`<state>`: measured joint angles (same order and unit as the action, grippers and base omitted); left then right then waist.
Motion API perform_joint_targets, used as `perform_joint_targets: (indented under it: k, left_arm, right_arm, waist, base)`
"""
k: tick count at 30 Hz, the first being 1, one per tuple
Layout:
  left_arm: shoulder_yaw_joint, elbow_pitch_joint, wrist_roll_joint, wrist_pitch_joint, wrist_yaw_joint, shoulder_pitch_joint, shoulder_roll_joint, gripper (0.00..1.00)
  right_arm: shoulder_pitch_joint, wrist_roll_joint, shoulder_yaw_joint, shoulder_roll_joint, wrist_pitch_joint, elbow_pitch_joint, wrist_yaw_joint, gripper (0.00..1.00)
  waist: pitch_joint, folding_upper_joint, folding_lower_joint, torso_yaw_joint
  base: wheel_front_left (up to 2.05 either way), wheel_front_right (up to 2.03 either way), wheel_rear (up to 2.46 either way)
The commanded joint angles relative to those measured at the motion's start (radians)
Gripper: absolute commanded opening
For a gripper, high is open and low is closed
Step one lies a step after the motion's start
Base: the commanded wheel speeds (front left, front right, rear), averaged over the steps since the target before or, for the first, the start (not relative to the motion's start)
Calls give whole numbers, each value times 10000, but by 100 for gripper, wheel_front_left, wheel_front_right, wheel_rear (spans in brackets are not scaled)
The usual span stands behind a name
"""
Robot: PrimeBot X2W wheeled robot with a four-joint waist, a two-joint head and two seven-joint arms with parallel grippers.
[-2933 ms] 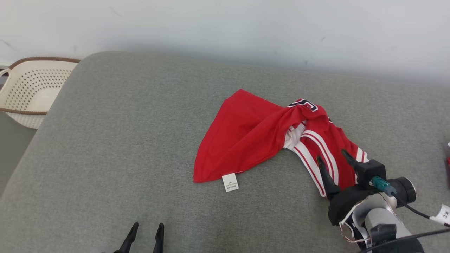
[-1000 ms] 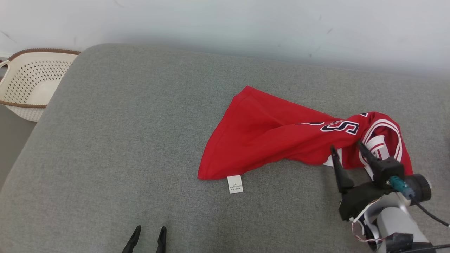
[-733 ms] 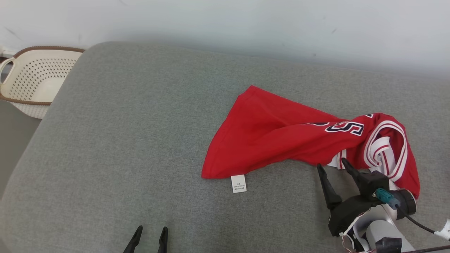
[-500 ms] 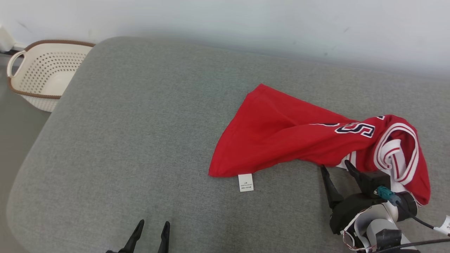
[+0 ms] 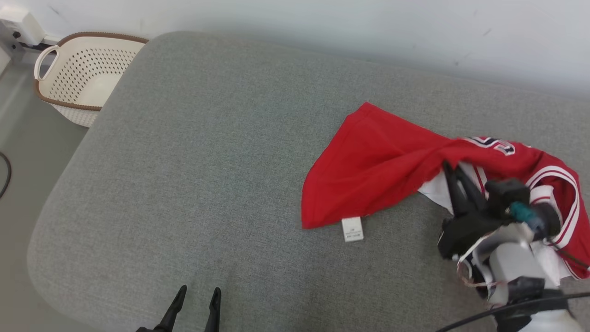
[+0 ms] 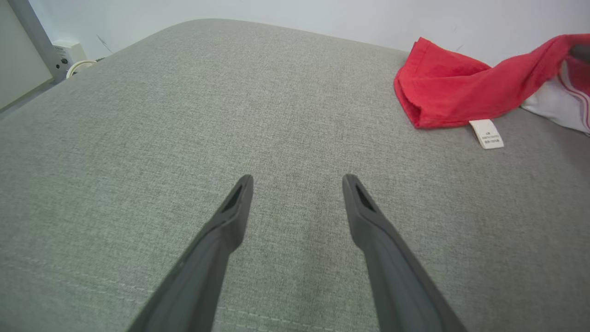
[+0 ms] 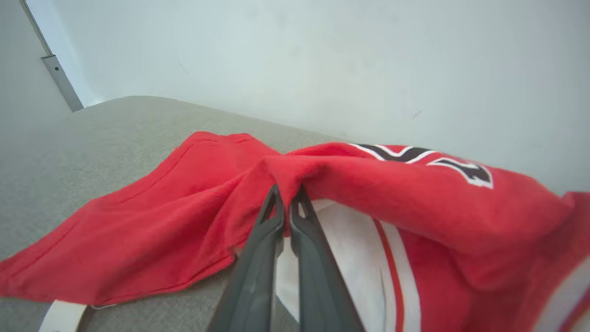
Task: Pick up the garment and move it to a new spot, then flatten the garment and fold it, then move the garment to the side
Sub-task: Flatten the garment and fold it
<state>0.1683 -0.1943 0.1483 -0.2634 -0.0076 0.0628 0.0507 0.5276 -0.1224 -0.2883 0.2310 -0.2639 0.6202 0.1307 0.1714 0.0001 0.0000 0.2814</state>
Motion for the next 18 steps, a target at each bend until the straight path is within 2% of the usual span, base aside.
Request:
perform_joint_targets:
  k: [1,4,8,13,14,18]
  left_arm:
    - [6,-4,-39,-14,-37,-67,-1,100]
    - [188,-63,-18,-13,-56,85,0,100]
    - [524,-108,112,-13,-97,313,0,100]
    - [888,-158,177,-14,-102,428,2,100]
    - [956,-190,226,-14,-98,367,2,100]
    - [948,-193,263,-13,-44,192,2,100]
  right_arm:
    - [184,18,13,143,0,-148,0,0]
    - [672,144,7,262,-2,16,0,0]
    - [1565,311,139,254,-2,968,0,0]
    - [2420,617,958,151,0,2442,0,0]
    - [2591,601,1145,64,160,3394,0,100]
    - [2968,534,1282,-39,94,4199,0,100]
  waist:
    - [68,-1,0,25]
    - [156,-1,0,132]
    - [290,-1,0,465]
    - [385,-1,0,960]
    - [362,-1,0,1117]
    - [290,-1,0,1186]
  base:
    - [0,0,0]
    - [0,0,0]
    - [0,0,0]
    - [0,0,0]
    - [0,0,0]
    - [0,0,0]
